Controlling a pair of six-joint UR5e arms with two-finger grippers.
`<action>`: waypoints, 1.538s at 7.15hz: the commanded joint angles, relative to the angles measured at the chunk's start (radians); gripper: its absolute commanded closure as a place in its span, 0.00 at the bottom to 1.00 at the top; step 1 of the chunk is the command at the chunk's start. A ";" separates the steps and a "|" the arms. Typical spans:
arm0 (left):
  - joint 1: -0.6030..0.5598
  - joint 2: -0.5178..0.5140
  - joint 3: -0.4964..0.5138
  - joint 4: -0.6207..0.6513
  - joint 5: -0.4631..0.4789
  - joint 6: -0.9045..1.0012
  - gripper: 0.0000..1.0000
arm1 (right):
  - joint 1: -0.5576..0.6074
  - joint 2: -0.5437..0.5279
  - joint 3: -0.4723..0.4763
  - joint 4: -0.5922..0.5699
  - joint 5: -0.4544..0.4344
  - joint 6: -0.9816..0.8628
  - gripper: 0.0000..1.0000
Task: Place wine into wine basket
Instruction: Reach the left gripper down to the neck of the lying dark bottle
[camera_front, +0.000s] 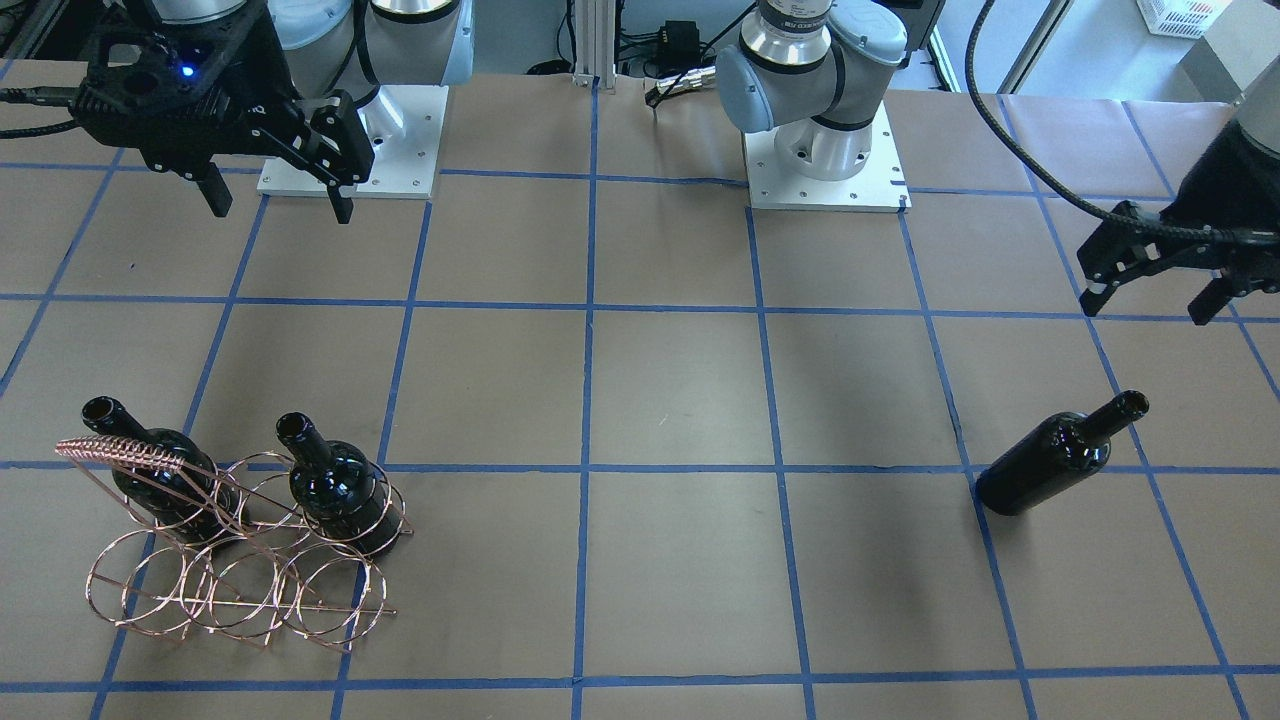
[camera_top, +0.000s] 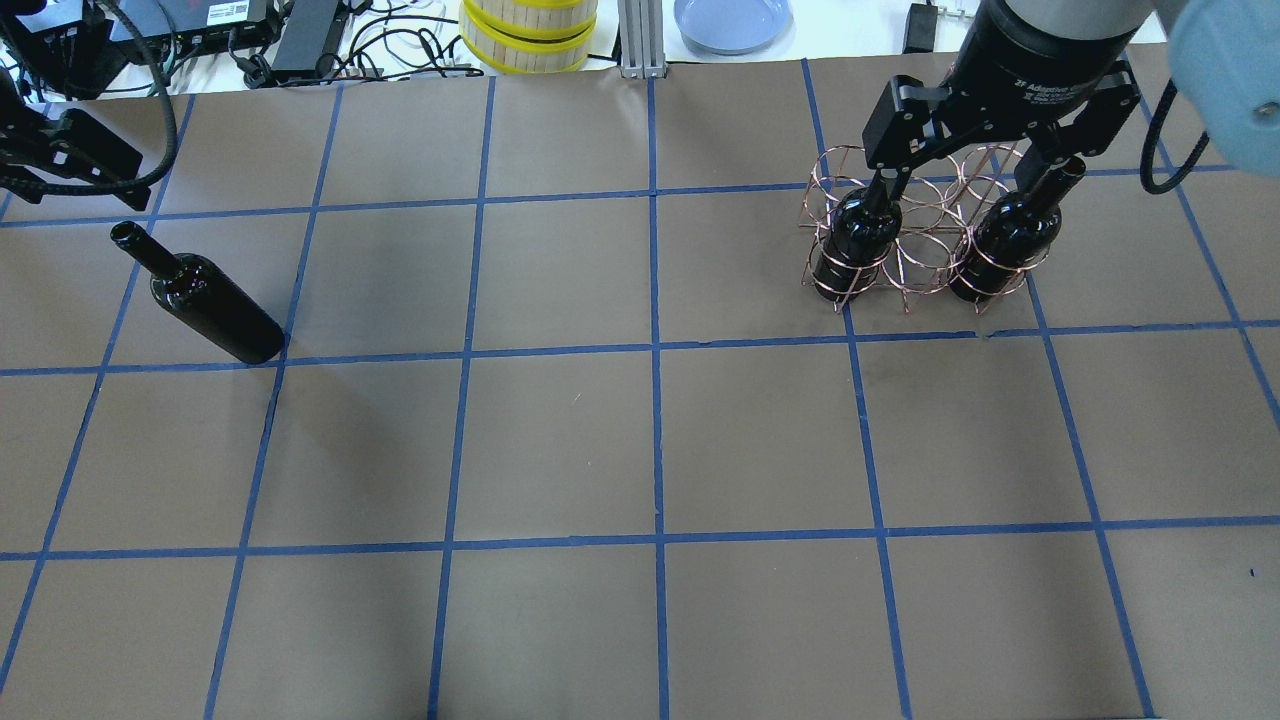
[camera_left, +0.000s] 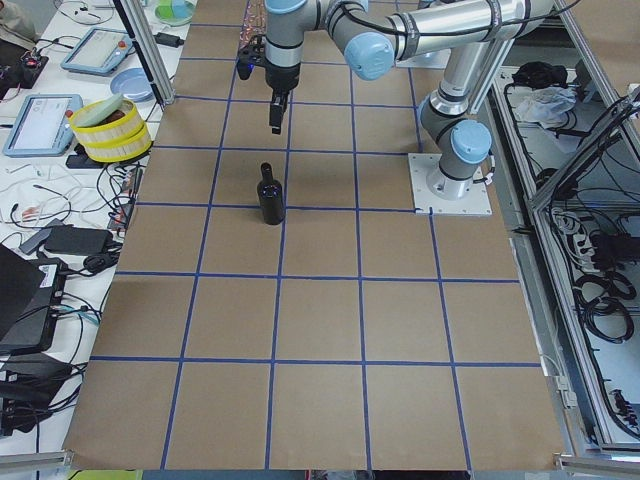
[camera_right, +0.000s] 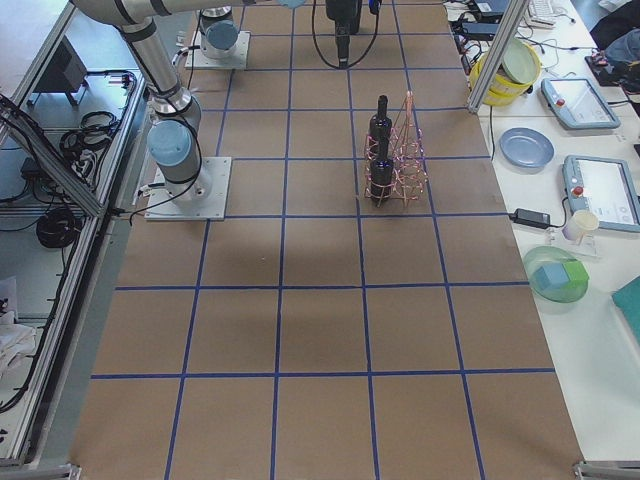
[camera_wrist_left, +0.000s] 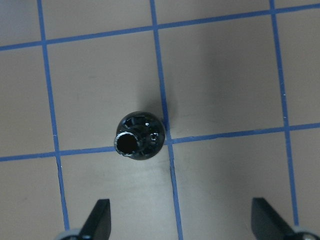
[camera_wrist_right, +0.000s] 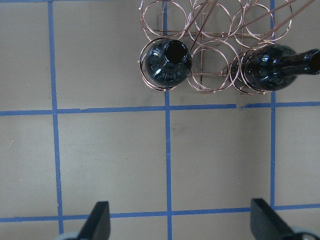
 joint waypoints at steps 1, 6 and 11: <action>0.070 -0.043 -0.093 0.194 -0.009 0.185 0.00 | 0.000 0.000 0.000 0.000 0.000 -0.001 0.00; 0.070 -0.114 -0.144 0.313 -0.114 0.189 0.00 | 0.000 0.000 0.000 0.002 0.000 -0.001 0.00; 0.070 -0.142 -0.154 0.317 -0.110 0.186 0.15 | 0.000 0.000 0.000 0.002 0.000 -0.001 0.00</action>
